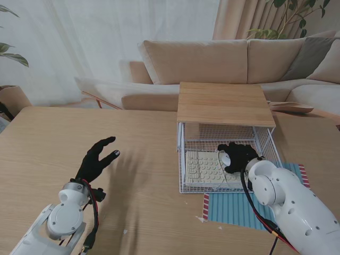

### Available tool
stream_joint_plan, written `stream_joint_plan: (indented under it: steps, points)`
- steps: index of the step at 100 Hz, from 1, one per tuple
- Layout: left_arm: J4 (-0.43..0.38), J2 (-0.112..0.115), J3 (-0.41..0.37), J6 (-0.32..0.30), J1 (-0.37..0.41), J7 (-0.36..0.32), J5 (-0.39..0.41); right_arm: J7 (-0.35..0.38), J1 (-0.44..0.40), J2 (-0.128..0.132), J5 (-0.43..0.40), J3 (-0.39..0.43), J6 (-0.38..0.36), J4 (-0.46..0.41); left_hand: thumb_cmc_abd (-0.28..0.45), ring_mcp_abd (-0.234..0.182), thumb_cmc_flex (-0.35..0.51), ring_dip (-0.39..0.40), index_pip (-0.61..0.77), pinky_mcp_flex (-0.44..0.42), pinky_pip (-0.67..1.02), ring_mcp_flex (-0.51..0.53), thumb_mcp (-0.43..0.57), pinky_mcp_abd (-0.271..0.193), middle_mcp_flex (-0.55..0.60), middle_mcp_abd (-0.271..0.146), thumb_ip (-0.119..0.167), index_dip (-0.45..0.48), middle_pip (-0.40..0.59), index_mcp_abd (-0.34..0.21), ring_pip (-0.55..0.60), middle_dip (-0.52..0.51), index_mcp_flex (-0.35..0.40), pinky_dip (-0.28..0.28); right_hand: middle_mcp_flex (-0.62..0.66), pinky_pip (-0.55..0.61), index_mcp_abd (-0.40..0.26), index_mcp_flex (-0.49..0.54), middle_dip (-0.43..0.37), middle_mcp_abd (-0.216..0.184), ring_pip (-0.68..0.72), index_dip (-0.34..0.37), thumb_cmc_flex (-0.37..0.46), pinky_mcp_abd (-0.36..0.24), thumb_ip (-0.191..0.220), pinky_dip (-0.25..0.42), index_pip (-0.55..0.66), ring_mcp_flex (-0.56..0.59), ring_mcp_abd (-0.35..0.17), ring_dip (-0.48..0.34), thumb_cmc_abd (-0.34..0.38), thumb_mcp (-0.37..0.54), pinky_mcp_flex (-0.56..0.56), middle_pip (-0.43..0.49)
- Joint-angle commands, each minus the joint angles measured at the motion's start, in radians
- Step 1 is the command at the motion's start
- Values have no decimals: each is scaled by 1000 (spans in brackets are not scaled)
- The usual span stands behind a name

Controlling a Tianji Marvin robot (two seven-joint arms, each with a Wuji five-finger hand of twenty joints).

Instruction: Unroll the mouse pad and set up the keyboard and mouse from the tabletop organizer

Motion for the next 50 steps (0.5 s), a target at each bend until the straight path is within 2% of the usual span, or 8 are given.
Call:
stream_joint_plan:
  steps: [1,12,21,38,50]
  points:
    - [-2,-3,0,4,2,-13,1,35,-25,-6,0,-5,15,12,-8,-6,-8,18,1,-9,-23,-36,14,-2,-21,-33,28,1,5,-5,-11,1,-11,17,-23,-22,-26,-35,-15,-15,-10,-8,-19,36,45,-19,-5,86,22,-25,-30,-10,-12,-28]
    - [-2,-3,0,4,2,-13,2,36,-25,-7,9,-8,28,16,-9,-6,-7,18,0,-9,-23,-35,14,-2,-21,-34,28,1,4,-6,-10,1,-11,17,-22,-36,-20,-37,-17,-19,-24,-6,-10,74,47,-32,-7,149,51,-36,-32,-8,47,-19]
    - [-2,-3,-1,4,2,-13,3,36,-21,-7,16,-15,35,23,-13,-6,-5,18,0,-9,-23,-36,16,-1,-21,-35,29,1,4,-5,-10,1,-11,17,-25,5,-17,-38,-6,-20,35,-2,23,90,49,-18,-4,213,33,-9,-27,7,112,11]
    - [-1,-3,0,4,2,-13,4,24,-11,-8,30,-30,35,41,-15,-7,-4,18,0,-10,-23,-36,19,0,-22,-34,29,1,4,-6,-10,1,-11,17,-29,127,-13,-40,35,-21,206,7,92,49,53,31,17,253,-14,76,-26,53,163,73]
    - [-1,-3,-1,5,2,-13,4,19,-8,-8,31,-33,23,49,-18,-6,-3,18,0,-10,-23,-36,21,0,-22,-33,30,0,4,-6,-10,1,-11,17,-31,160,-10,-40,59,-25,247,10,130,35,58,37,40,286,-28,94,-30,86,180,103]
